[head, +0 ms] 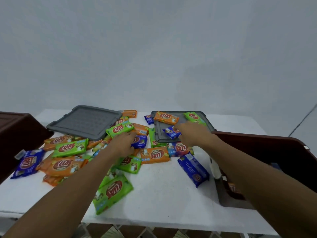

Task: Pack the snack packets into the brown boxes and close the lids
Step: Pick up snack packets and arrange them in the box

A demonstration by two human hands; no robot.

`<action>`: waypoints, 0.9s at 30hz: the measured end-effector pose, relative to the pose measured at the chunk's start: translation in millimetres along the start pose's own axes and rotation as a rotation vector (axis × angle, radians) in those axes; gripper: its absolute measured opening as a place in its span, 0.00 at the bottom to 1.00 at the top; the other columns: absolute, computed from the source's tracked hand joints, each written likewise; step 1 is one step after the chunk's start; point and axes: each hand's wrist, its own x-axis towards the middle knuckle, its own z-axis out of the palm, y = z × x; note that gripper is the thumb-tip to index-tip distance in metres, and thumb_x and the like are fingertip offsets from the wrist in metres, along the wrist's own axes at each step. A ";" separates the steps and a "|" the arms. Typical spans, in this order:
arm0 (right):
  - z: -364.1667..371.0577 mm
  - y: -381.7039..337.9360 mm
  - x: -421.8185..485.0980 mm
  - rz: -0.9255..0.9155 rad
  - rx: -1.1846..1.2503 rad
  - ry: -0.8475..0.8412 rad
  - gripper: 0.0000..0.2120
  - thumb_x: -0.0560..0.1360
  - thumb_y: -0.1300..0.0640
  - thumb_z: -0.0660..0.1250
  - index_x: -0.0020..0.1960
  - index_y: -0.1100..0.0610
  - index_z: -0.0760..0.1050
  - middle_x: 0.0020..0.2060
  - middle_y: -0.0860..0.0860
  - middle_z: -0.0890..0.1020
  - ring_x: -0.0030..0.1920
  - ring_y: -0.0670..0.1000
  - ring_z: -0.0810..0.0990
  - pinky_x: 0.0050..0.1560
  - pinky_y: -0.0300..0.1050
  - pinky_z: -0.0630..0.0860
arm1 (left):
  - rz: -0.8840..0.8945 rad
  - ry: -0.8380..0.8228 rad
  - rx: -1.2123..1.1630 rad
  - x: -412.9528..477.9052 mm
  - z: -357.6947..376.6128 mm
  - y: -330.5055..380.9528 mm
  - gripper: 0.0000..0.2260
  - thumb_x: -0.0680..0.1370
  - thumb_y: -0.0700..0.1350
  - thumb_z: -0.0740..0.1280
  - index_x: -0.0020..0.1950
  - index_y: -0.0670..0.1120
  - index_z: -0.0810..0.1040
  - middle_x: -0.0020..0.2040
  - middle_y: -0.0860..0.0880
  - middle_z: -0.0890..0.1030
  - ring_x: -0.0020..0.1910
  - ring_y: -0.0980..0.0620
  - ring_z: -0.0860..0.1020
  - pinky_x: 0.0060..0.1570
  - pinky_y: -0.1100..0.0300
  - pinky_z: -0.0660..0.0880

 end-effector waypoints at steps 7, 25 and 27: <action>31.3 -20.8 44.4 0.277 -0.041 -0.048 0.32 0.78 0.33 0.51 0.78 0.45 0.50 0.70 0.61 0.69 0.66 0.61 0.72 0.60 0.55 0.72 | 0.022 -0.037 -0.101 15.3 4.6 -30.9 0.42 0.70 0.63 0.69 0.77 0.49 0.57 0.73 0.44 0.62 0.68 0.44 0.68 0.62 0.52 0.73; 20.5 -21.5 39.3 0.364 0.438 -0.087 0.58 0.67 0.53 0.78 0.78 0.55 0.37 0.70 0.61 0.69 0.64 0.60 0.74 0.53 0.49 0.75 | 0.453 -0.117 0.213 28.5 -21.4 -48.6 0.38 0.68 0.50 0.75 0.73 0.54 0.60 0.74 0.50 0.64 0.71 0.47 0.62 0.69 0.46 0.61; 11.5 -23.1 34.9 0.304 0.401 -0.103 0.58 0.66 0.54 0.79 0.78 0.54 0.38 0.69 0.61 0.70 0.61 0.59 0.76 0.51 0.48 0.77 | 0.411 -0.092 0.148 28.1 -24.0 -51.7 0.37 0.67 0.57 0.74 0.71 0.51 0.62 0.67 0.49 0.72 0.63 0.49 0.70 0.63 0.53 0.67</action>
